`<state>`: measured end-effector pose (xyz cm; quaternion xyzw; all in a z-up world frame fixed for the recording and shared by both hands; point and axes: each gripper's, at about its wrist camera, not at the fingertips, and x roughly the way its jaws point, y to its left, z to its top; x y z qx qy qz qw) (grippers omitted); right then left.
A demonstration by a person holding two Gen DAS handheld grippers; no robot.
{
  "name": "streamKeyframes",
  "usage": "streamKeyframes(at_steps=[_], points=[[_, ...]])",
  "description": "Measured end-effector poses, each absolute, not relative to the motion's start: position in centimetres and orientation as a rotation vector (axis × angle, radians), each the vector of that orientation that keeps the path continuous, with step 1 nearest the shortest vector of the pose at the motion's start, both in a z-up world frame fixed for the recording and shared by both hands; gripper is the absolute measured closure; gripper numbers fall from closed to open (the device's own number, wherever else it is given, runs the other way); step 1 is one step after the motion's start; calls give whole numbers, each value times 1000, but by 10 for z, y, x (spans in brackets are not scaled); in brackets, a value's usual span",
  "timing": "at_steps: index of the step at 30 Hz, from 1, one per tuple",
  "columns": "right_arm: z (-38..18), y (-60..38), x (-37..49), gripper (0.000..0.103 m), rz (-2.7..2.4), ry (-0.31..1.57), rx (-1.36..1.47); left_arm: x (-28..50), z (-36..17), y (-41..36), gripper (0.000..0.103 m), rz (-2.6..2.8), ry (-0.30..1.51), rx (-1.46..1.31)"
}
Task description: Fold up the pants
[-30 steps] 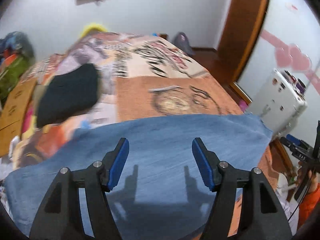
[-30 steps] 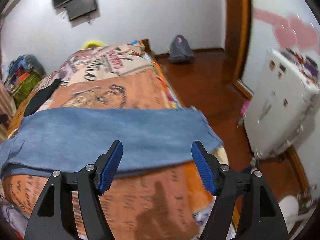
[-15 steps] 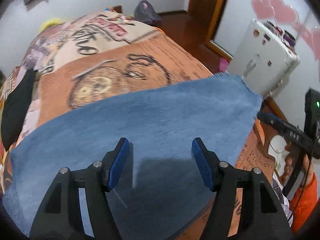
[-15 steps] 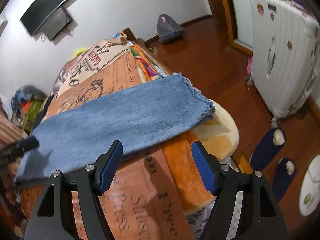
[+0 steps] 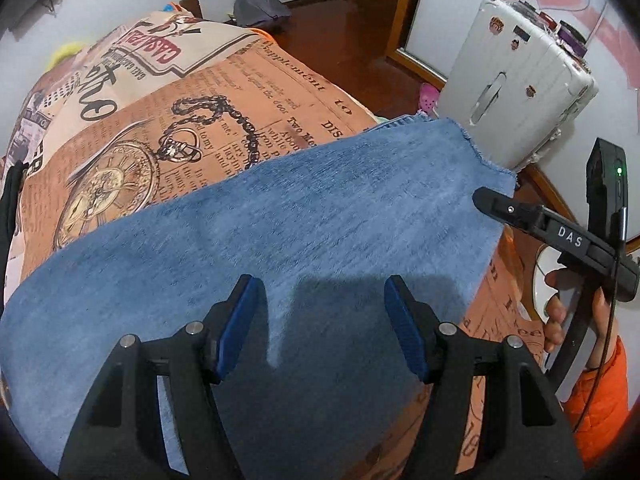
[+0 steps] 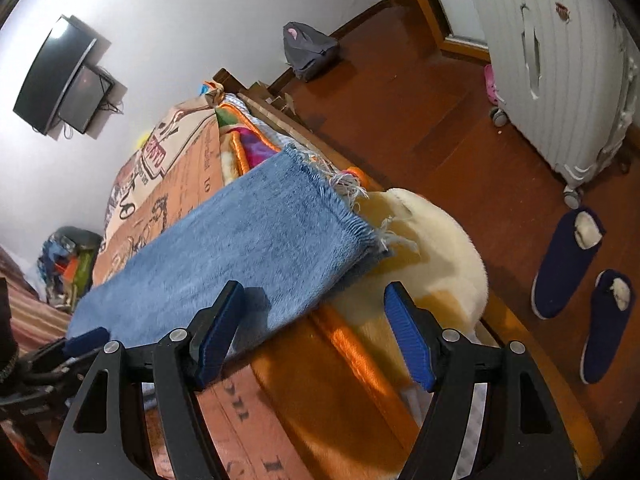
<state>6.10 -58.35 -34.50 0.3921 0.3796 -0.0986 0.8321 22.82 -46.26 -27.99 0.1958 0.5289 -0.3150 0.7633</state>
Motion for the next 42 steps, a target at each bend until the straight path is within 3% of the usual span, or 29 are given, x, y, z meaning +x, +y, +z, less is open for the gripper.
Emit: streamKeyframes(at_steps=[4,6,9,11,13,21,29,42], points=[[-350,-587,70,34,-173,799,856,226,-284,-468,35,-673,1138,455],[-350,-588,72,39,-168,785,848,225,-285,-469,35,-669,1132,463],[-345,-588,72,58,-157,758,840,226,-286,-470,35,-665,1130,463],[-341,-589,71,82,-166,744,827,226,-286,-470,35,-666,1130,460],[-337,-591,71,93,-171,726,823,226,-286,-470,35,-668,1130,456],[-289,-583,68,95,-178,643,724,225,-267,-454,35,-688,1125,384],[-217,-554,68,96,-146,532,580,217,-204,-410,35,-688,969,334],[-107,-439,85,96,88,384,354,206,-127,-269,35,-594,784,204]])
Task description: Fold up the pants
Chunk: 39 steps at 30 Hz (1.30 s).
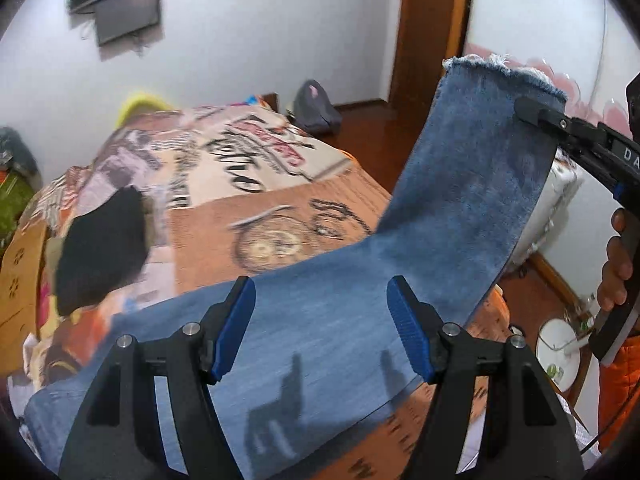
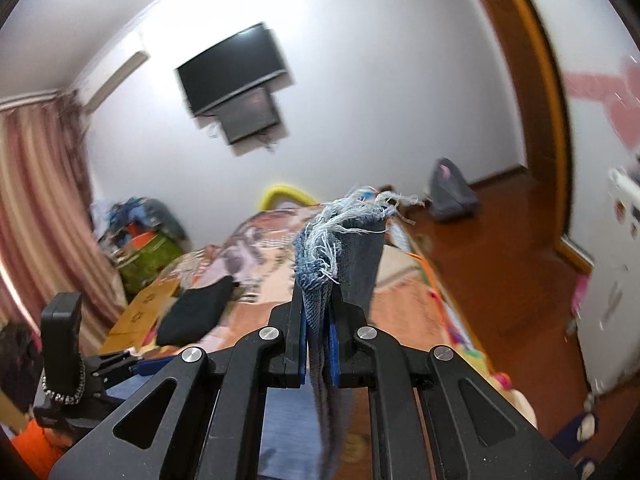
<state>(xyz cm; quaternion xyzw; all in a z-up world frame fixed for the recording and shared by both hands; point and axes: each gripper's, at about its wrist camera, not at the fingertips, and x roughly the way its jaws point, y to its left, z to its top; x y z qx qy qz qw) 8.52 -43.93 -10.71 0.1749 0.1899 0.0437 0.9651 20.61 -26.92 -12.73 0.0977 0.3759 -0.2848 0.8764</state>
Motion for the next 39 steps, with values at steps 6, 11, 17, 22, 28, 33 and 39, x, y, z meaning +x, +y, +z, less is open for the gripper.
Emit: streamKeyframes(at_steps=[6,11,17,22,28,33,39], points=[[-101,-378,101,96,208,396,304,198,-113,-201,35,-505,735,201],[-106,-332,114,96,316,439,263,193,-114,-148,33,-424,723,173],[-129,-272,132,96,461,537,202,191,-122,-103,33,-352,740,119],[-164,-233,140,96,542,655,139,193,-131,-85,33,-326,758,92],[-217,-206,149,94,608,817,111,198,-141,-86,33,-321,786,80],[-228,-201,141,78,615,876,108,204,-145,-95,33,-333,802,79],[-204,-240,128,62,574,811,141,210,-157,-124,33,-386,838,89]])
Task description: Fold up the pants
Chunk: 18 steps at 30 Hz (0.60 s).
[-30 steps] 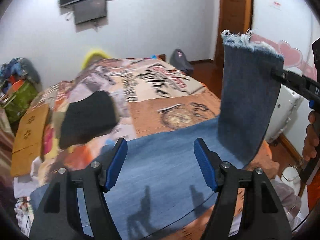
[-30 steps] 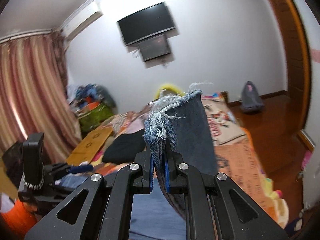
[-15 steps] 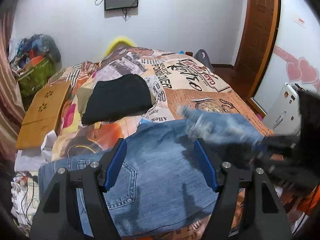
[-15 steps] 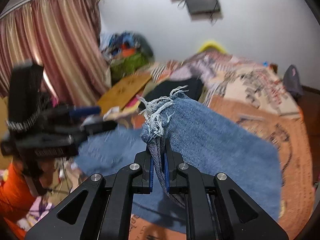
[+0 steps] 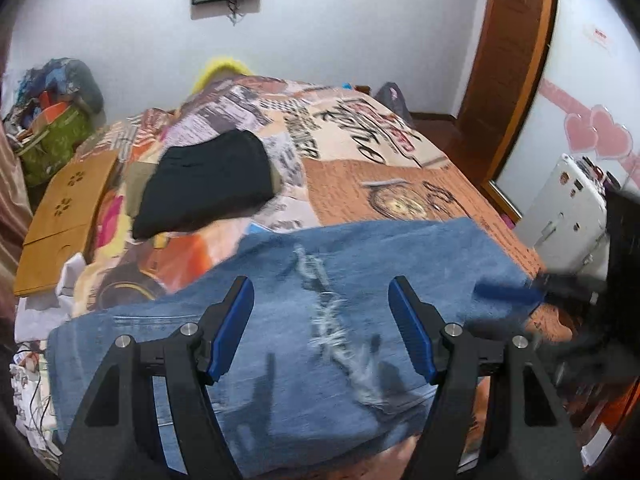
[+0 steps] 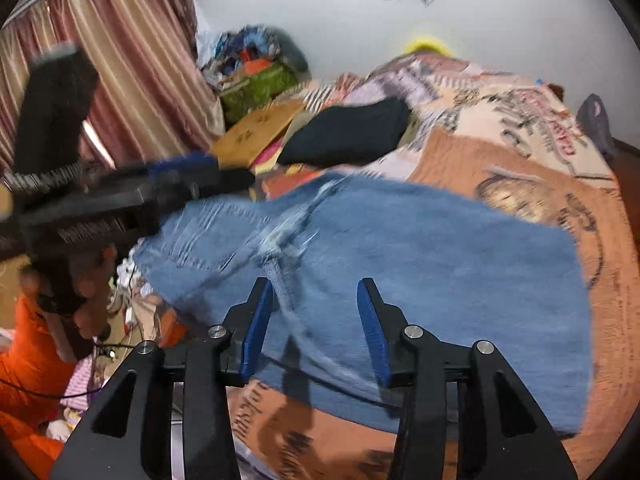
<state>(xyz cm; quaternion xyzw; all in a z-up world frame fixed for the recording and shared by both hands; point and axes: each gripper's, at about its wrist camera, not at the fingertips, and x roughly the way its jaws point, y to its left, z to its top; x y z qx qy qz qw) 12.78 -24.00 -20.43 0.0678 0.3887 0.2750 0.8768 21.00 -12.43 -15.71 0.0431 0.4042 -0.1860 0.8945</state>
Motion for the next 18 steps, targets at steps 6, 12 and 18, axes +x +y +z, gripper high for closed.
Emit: streamKeyframes(at_steps=[6,12,18], points=[[-216,-293,143,62,401,820,170,214,-196,-160,33,-420,933,148],[-262,-322,148,62,336,917,195,210,-234,-155,26,-421,997,130],[-259,-327,128,62,334,909,120,204,-236,-124,19,-419,1008,66]])
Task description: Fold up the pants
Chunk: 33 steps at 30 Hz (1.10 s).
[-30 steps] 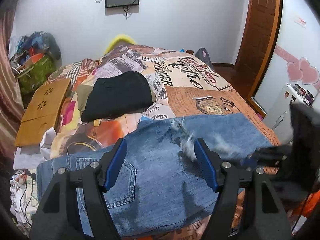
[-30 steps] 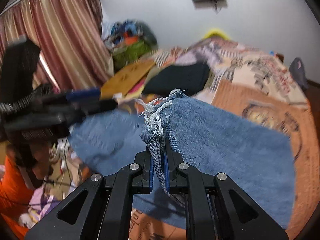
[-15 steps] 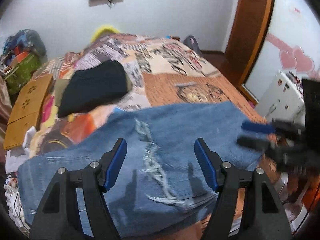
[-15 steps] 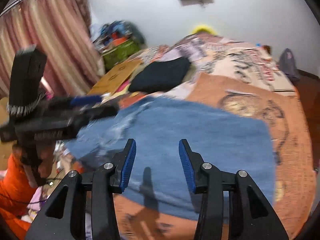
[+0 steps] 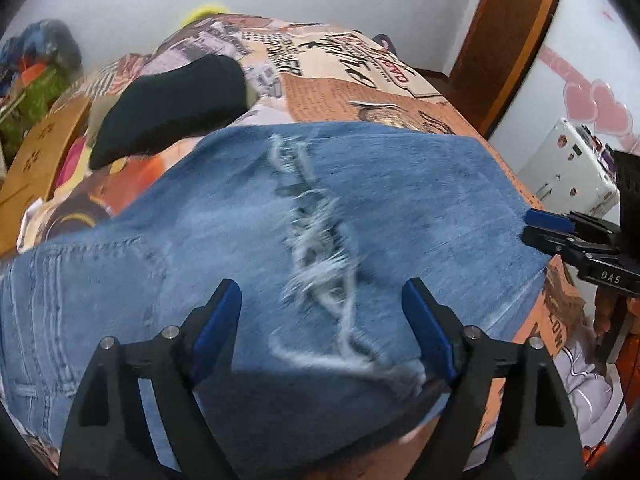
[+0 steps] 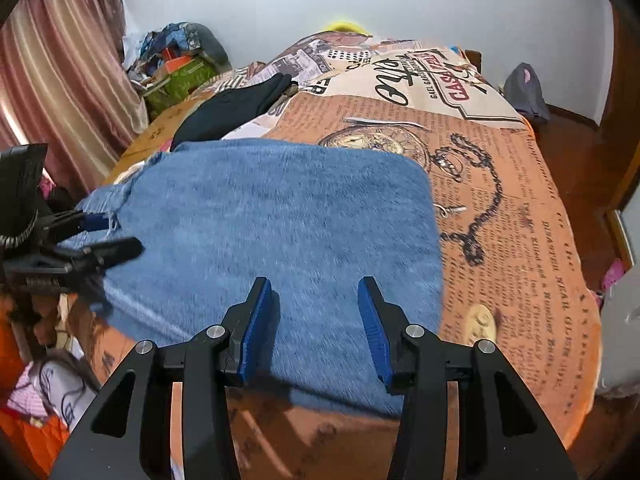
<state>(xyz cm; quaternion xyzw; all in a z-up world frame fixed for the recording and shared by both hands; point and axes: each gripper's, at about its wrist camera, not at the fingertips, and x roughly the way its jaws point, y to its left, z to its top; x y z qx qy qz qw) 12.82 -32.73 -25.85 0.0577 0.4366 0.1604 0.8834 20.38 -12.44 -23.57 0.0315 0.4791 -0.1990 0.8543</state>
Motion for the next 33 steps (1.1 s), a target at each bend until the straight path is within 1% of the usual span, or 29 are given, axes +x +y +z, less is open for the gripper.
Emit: streamKeyframes(at_steps=[6,9,10,14,21,27,33], points=[[-247,-345,120,61,279,930,131,189,-212,-76,20,-302,956,44],[-230,-347,117,61,275,891,145,179,-192,-38,20,-223,908,15],[-226,-346,117,59,275,876,140,174,-184,-24,20,-188,887,7],[-202,-325,119,54,300,785,83,153,-156,32,20,-70,820,-21],[-180,-256,140,53,433,702,12,114,-134,112,20,84,798,-62],[-177,-195,154,53,552,674,-15,82,-136,153,20,136,831,-28],[-186,-140,161,53,628,682,-54,76,-182,160,20,57,927,-89]])
